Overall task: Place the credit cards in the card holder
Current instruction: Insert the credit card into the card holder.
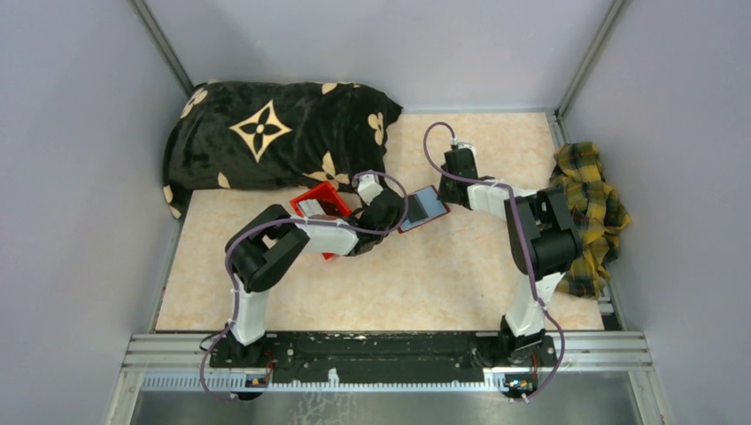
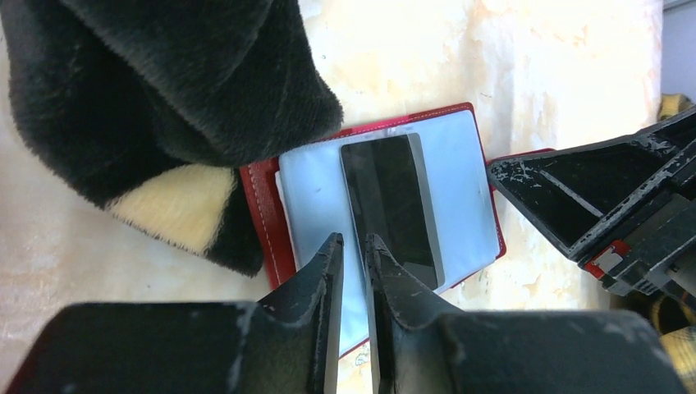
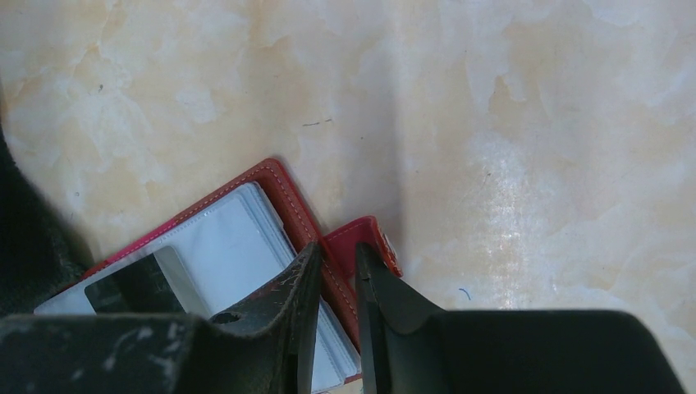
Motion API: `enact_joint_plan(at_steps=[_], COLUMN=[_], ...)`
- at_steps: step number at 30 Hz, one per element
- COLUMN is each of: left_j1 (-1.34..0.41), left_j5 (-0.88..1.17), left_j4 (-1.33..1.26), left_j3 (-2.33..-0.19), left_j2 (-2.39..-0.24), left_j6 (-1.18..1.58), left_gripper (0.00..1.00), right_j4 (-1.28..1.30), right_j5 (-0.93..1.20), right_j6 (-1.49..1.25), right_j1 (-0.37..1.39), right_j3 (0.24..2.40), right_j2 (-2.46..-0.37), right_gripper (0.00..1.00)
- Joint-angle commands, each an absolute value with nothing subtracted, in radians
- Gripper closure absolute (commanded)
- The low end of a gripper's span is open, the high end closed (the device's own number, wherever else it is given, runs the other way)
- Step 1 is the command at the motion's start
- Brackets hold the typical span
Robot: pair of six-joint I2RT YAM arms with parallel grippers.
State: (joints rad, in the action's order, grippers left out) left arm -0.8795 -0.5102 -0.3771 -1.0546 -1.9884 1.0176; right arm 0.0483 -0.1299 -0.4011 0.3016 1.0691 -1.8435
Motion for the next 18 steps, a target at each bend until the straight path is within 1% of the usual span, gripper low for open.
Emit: enact_joint_plan(at_steps=[1,3,6,9,18], left_j1=[-0.875,-0.875,-0.874,-0.874,-0.875], left_j5=[-0.545,-0.552,-0.560,-0.565,-0.574], left_j4=[-0.301,-0.291,-0.281,-0.271,-0.236], left_j3=[-1.113,-1.114,-1.119,-1.124,-1.159], left_j2=[-2.019,-2.023,-2.030,-2.034,-2.054], left_j6=[0.943,0.936,0.923,0.911,0.866], left_gripper=[0.79,0.83,0.84,0.90,0.92], right_j4=[0.020,0.020,0.021,0.023,0.023], right_j5=[-0.125,-0.123,-0.121,-0.122,-0.120], right_j6=[-0.391,-0.391,-0.391,-0.390,-0.391], right_j1=[0.290,0.290,0.289,0.290,0.290], right_j3=[1.109,1.110,1.111,1.111,1.111], right_j2=[-1.861,-1.862,-1.864,-1.864,-1.868], right_gripper=[0.78,0.77,0.78,0.77,0.78])
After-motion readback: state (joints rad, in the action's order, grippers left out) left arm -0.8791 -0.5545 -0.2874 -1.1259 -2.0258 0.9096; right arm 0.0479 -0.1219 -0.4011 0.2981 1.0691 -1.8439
